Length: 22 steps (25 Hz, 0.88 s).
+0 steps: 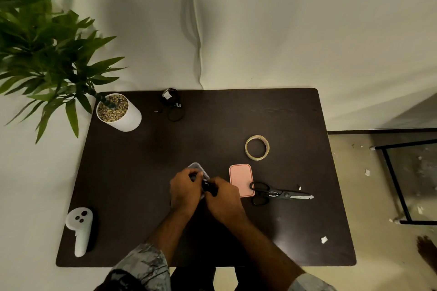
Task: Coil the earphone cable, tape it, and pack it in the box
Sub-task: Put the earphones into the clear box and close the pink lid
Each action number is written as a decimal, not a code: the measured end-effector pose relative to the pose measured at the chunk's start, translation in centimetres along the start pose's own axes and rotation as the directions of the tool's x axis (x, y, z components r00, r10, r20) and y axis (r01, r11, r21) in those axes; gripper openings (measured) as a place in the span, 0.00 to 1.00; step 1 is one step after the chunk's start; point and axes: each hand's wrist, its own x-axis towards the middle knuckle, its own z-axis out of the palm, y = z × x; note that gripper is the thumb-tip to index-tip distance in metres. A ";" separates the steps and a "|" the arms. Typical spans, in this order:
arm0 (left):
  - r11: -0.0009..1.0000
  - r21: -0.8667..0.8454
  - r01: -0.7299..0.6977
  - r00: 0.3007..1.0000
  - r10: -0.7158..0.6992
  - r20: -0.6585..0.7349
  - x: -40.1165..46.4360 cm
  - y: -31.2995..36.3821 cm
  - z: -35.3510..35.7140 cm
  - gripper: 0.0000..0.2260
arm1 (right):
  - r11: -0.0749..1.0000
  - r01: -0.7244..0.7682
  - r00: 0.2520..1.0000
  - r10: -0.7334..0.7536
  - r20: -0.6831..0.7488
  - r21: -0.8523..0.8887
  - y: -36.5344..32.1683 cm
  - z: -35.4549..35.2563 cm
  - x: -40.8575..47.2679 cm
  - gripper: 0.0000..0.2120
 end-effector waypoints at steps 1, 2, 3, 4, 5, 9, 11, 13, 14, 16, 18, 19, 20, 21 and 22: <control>1.000 -0.021 -0.005 1.000 0.005 -0.015 0.1 -0.1 -0.1 0.07 | 1.000 0.023 1.000 -0.023 -0.008 -0.013 -0.3 0.3 0.0 0.19; 0.999 -0.038 -0.014 0.999 0.013 -0.029 0.1 -0.1 -0.3 0.09 | 0.999 0.044 0.999 -0.045 -0.012 -0.031 -0.6 0.6 0.0 0.20; 0.998 -0.057 -0.018 0.999 0.016 -0.034 0.1 -0.3 -0.4 0.10 | 0.997 0.060 0.998 -0.060 -0.012 -0.052 -0.9 0.9 0.1 0.21; 0.997 -0.075 -0.022 0.999 0.020 -0.028 0.2 -0.5 -0.5 0.11 | 0.995 0.066 0.998 -0.067 -0.009 -0.072 -1.2 1.1 0.2 0.21; 0.996 -0.084 -0.022 1.000 0.020 -0.017 0.3 -0.5 -0.7 0.12 | 0.994 0.070 0.997 -0.071 -0.004 -0.087 -1.5 1.2 0.4 0.22; 1.000 -0.019 0.007 0.999 -0.007 0.034 0.5 -0.8 -1.4 0.13 | 0.979 0.096 0.994 -0.085 0.066 -0.179 -2.0 1.7 1.4 0.22; 1.000 -0.024 0.009 1.000 -0.008 0.029 0.5 -0.9 -1.5 0.15 | 0.964 0.101 0.990 -0.075 0.116 -0.244 -2.2 2.2 1.9 0.23; 0.999 -0.035 0.005 1.000 -0.005 0.001 0.7 -1.4 -1.6 0.15 | 0.938 0.104 0.987 -0.057 0.152 -0.330 -2.2 2.5 2.3 0.25; 1.000 -0.028 -0.003 1.000 0.002 -0.015 0.8 -1.8 -1.5 0.15 | 0.920 0.110 0.985 -0.051 0.163 -0.376 -2.2 2.5 2.4 0.25; 0.999 0.013 -0.051 0.998 0.051 -0.037 0.5 -2.2 -1.5 0.14 | 0.875 0.134 0.983 -0.057 0.175 -0.466 -2.0 2.4 2.4 0.25; 0.997 0.026 -0.071 0.997 0.072 -0.026 0.2 -2.5 -1.2 0.12 | 0.834 0.169 0.981 -0.089 0.173 -0.525 -1.7 2.2 2.3 0.23; 0.996 0.032 -0.081 0.996 0.082 -0.028 -0.2 -2.5 -1.0 0.11 | 0.816 0.185 0.980 -0.110 0.166 -0.547 -1.5 2.1 2.2 0.21; 0.996 0.038 -0.086 0.996 0.087 -0.034 -0.4 -2.5 -0.9 0.11 | 0.799 0.200 0.978 -0.131 0.160 -0.568 -1.3 2.0 2.2 0.20; 0.996 0.040 -0.081 0.996 0.082 -0.030 -0.6 -2.6 -0.8 0.11 | 0.783 0.215 0.976 -0.152 0.156 -0.584 -1.0 2.0 2.2 0.19; 0.996 0.045 -0.072 0.997 0.074 -0.022 -0.8 -2.7 -0.7 0.11 | 0.768 0.228 0.974 -0.168 0.154 -0.598 -0.7 2.0 2.2 0.19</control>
